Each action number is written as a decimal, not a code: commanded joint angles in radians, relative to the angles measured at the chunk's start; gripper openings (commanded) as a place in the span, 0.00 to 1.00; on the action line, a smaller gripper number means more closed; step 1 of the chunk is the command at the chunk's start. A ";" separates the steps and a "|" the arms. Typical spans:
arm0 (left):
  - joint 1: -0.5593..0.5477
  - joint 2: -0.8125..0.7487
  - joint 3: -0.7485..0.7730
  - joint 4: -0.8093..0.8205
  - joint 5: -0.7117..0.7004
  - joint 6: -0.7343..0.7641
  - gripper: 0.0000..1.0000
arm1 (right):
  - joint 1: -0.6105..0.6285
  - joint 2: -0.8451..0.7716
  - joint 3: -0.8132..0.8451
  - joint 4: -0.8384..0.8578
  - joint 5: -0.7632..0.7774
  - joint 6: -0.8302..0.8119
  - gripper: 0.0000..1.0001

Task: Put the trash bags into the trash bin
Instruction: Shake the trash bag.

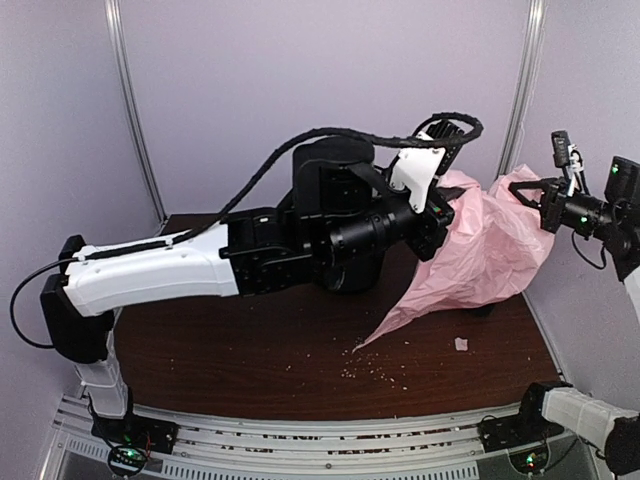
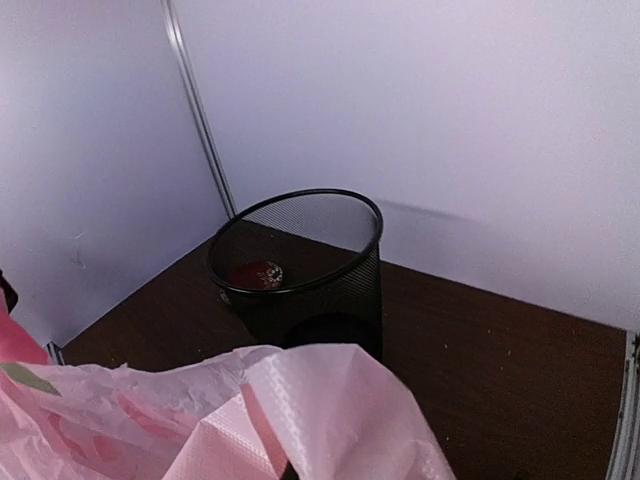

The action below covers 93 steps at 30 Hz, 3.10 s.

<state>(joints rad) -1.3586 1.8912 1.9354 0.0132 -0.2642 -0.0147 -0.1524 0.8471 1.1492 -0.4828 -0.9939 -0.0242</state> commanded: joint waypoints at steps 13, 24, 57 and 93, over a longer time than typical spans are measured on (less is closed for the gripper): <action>0.243 0.273 0.572 -0.115 0.400 -0.160 0.00 | 0.002 0.317 0.513 0.176 0.169 0.164 0.00; -0.007 -0.179 -0.380 0.342 0.235 0.400 0.00 | 0.002 -0.103 0.243 -0.213 -0.166 -0.493 0.00; 0.215 0.182 0.100 -0.269 0.374 -0.300 0.00 | 0.002 0.172 -0.102 0.135 0.141 0.214 0.00; -0.148 -0.260 -0.726 0.293 -0.028 0.170 0.00 | 0.005 -0.330 -0.198 -0.404 0.027 -0.679 0.00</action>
<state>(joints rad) -1.5169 1.7744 1.0584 0.1680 -0.1680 0.2256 -0.1513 0.5571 0.8635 -0.9756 -0.8810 -0.8047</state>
